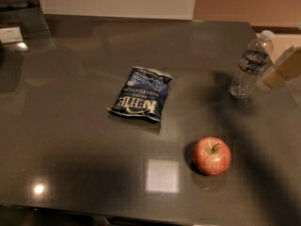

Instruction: Move water bottle near blue chip bag

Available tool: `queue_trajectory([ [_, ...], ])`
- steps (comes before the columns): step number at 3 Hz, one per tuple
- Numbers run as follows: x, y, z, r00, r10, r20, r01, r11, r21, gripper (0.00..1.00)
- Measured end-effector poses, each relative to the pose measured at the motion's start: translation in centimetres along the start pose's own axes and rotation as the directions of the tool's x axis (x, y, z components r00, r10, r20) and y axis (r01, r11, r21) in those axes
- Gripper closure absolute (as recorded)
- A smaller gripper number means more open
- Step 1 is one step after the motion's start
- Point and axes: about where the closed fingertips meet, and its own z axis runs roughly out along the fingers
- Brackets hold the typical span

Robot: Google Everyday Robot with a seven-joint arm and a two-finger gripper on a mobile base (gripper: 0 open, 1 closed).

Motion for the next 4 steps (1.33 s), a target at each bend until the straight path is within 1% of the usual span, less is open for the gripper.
queue_trajectory([
  [1, 0.7, -2.4, 2.1, 0.996, 0.079, 0.048, -0.08, 0.9967, 0.015, 0.0],
  [2, 1.4, -4.8, 4.6, 0.982, 0.167, 0.091, -0.168, 0.9858, 0.001, 0.0],
  [3, 1.2, -6.2, 6.6, 0.965, 0.228, 0.13, -0.226, 0.9737, -0.027, 0.0],
  [4, 0.1, -6.7, 8.0, 0.954, 0.25, 0.163, -0.245, 0.9681, -0.052, 0.0],
])
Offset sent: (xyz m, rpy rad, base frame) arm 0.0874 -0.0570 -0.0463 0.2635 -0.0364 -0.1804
